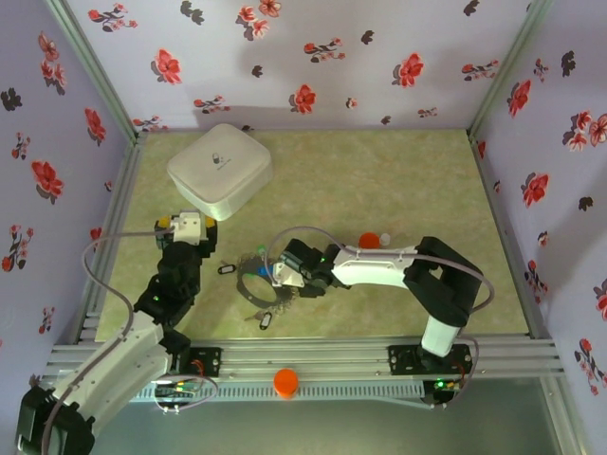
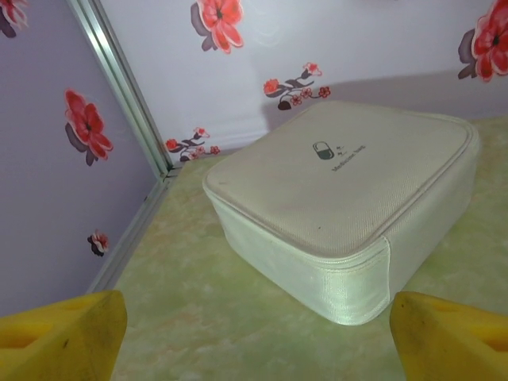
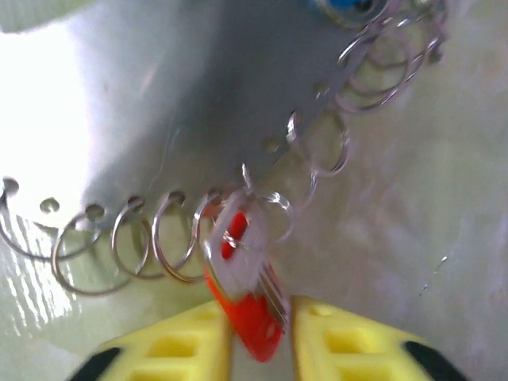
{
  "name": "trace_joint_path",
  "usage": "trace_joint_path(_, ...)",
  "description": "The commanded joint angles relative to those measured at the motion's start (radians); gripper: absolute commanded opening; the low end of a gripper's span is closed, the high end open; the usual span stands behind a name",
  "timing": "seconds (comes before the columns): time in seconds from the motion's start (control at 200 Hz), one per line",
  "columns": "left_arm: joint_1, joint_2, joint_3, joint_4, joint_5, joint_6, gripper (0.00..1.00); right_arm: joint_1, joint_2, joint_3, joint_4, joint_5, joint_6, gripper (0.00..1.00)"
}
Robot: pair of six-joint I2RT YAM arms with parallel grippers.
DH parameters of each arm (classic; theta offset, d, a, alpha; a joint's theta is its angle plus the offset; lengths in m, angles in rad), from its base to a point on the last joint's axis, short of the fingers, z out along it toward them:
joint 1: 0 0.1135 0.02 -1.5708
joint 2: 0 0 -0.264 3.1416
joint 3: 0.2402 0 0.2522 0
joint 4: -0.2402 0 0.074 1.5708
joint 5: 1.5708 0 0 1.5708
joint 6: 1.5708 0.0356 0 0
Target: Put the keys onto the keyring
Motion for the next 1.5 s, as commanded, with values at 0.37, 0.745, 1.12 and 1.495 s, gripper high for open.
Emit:
trace_joint_path(0.37,0.142,0.194,0.015,0.092,0.022,-0.013,1.0,-0.249,-0.607,-0.227,0.361,-0.306,0.288,0.49)
trace_joint_path(0.745,0.218,0.353,-0.012,0.244,0.002,-0.034,1.0,-0.678,-0.738,-0.394,0.631,0.269,0.498,0.61)
trace_joint_path(1.12,0.312,0.506,-0.064,0.458,0.108,-0.046,0.99,-0.961,-0.468,-0.678,1.184,0.116,0.568,0.61)
trace_joint_path(1.495,0.425,0.757,-0.073,0.811,0.274,-0.072,0.99,-0.979,-0.189,-0.732,1.517,0.038,0.561,0.6)
